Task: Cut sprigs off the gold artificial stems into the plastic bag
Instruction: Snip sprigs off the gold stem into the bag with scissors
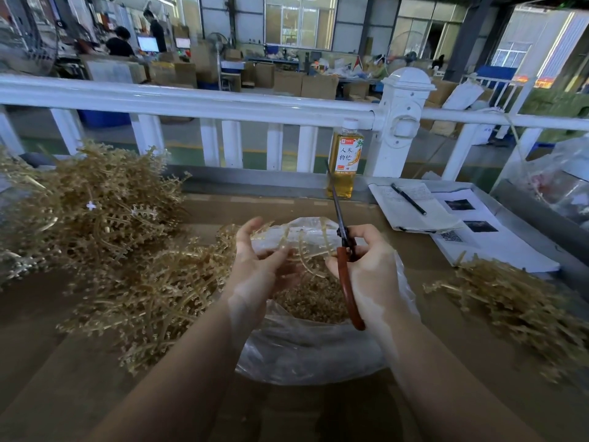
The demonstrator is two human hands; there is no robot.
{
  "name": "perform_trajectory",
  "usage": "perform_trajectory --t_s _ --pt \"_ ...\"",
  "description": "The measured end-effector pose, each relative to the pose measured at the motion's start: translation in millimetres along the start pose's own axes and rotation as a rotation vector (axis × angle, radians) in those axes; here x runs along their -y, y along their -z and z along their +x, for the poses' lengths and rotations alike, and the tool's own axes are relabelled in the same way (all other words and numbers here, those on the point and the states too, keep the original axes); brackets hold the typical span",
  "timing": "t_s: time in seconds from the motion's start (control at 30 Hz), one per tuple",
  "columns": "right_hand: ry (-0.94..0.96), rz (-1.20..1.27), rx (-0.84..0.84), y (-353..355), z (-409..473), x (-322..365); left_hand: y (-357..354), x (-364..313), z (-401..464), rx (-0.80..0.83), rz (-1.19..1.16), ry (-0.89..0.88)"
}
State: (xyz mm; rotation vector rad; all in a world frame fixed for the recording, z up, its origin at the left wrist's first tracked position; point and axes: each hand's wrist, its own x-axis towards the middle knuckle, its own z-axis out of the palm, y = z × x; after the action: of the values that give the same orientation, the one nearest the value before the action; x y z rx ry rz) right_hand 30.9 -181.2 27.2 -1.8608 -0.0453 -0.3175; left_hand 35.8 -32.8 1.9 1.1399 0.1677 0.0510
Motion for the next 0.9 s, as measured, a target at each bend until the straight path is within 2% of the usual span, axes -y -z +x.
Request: perform_trajectory --t_s 0.1,0.27,0.53,0.7,0.9 --pt "0.018 0.003 -0.008 -2.4 -0.1 -0.9 -2.9 -3.1 -2.4 0.016 0.033 -0.008" --pt "0.012 0.022 -0.007 -4.1 -1.6 -0.4 -5.6 -1.9 -2.8 0.013 -0.096 0.017" --pt "0.024 -0.172 0.084 4.5 -5.1 5.4 -5.3 2.8 -0.4 0.051 -0.058 -0.145" --pt "0.163 -0.315 0.115 8.1 -9.3 3.6 -4.0 -1.2 -0.4 0.026 -0.066 -0.168" --pt "0.213 -0.342 0.282 11.0 -6.7 -10.7 -0.7 -6.0 0.2 0.019 -0.075 -0.166"
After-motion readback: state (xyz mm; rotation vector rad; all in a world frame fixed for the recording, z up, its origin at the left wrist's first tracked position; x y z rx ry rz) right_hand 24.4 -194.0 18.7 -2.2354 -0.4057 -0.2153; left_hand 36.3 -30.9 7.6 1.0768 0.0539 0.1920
